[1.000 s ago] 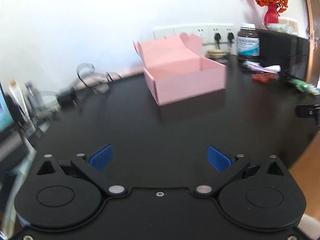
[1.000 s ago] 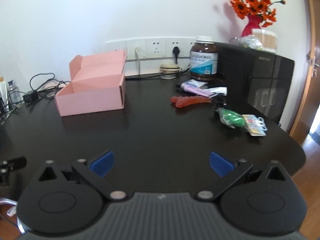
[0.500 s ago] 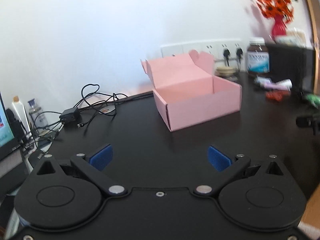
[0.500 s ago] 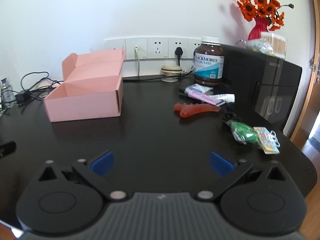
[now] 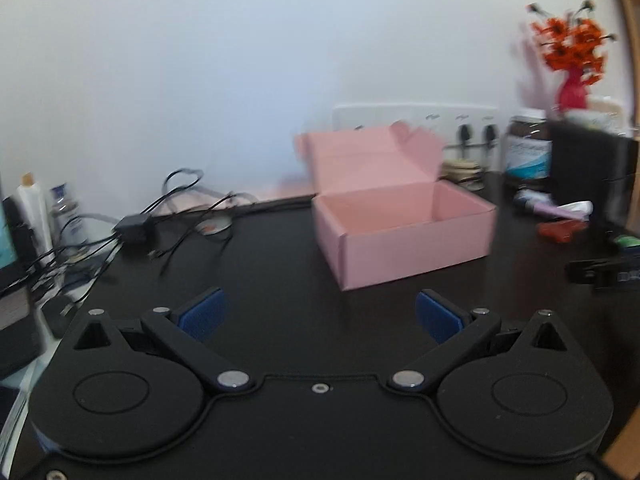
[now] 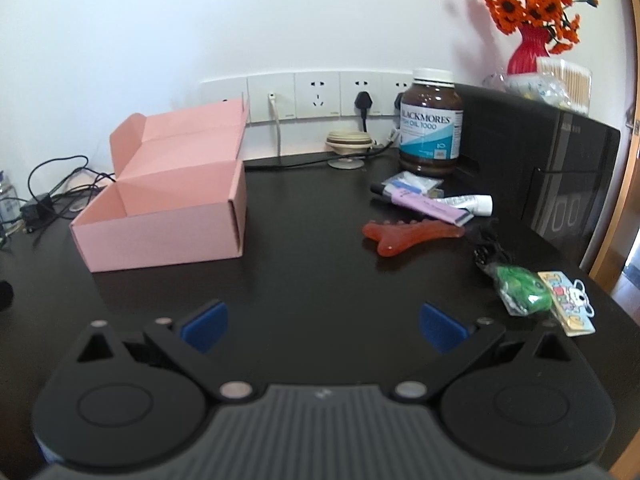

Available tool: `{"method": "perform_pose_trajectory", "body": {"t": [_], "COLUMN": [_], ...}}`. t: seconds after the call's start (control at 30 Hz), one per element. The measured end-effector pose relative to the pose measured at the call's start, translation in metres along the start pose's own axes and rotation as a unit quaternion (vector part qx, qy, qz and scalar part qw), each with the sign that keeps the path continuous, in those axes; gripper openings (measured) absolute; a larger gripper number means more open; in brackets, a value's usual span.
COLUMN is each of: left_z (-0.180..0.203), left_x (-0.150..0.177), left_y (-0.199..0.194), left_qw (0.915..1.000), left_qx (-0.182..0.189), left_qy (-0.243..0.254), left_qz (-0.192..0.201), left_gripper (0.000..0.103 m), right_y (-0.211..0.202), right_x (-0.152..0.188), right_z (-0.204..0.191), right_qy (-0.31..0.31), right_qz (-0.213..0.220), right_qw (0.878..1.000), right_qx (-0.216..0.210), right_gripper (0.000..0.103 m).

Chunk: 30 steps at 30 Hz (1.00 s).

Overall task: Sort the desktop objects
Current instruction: 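Move the right gripper toward the bagged green frog toy and card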

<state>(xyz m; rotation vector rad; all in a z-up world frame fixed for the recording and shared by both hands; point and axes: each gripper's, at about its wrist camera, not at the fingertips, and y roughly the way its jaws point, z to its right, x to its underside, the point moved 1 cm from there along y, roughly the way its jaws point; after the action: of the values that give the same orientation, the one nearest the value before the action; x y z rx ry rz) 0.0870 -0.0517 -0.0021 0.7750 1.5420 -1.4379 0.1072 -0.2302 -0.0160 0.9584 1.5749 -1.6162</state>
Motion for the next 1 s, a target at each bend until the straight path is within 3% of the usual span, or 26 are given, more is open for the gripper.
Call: {"method": "perform_pose_trajectory", "body": {"t": [0.17,0.47,0.63,0.83,1.0], "left_z": [-0.001,0.024,0.001,-0.002,0.005], "left_x": [0.005,0.025,0.027,0.024,0.019], "left_y": [0.013,0.022,0.032,0.039,0.037], "left_qw": [0.9994,0.9966,0.9983,0.9989,0.9979], "left_qx": [-0.019,-0.063,-0.034,-0.035,-0.042], "left_qy": [-0.028,0.047,0.044,0.03,0.049], "left_qz": [-0.008,0.025,0.019,0.008,-0.003], "left_gripper": [0.103,0.103,0.103,0.103,0.103], "right_y": [0.007,0.013,0.02,0.033,0.043], "right_x": [-0.001,-0.008,-0.007,-0.013,-0.017], "right_z": [0.0,0.008,0.013,0.018,0.016], "right_qy": [-0.008,-0.007,-0.007,0.006,0.015], "right_qz": [-0.005,-0.008,-0.016,-0.036,-0.044], "right_qw": [1.0,1.0,1.0,0.999,0.999], "right_qx": [0.009,0.017,0.011,0.009,0.003], "right_gripper": [0.102,0.102,0.102,0.102,0.102]}}
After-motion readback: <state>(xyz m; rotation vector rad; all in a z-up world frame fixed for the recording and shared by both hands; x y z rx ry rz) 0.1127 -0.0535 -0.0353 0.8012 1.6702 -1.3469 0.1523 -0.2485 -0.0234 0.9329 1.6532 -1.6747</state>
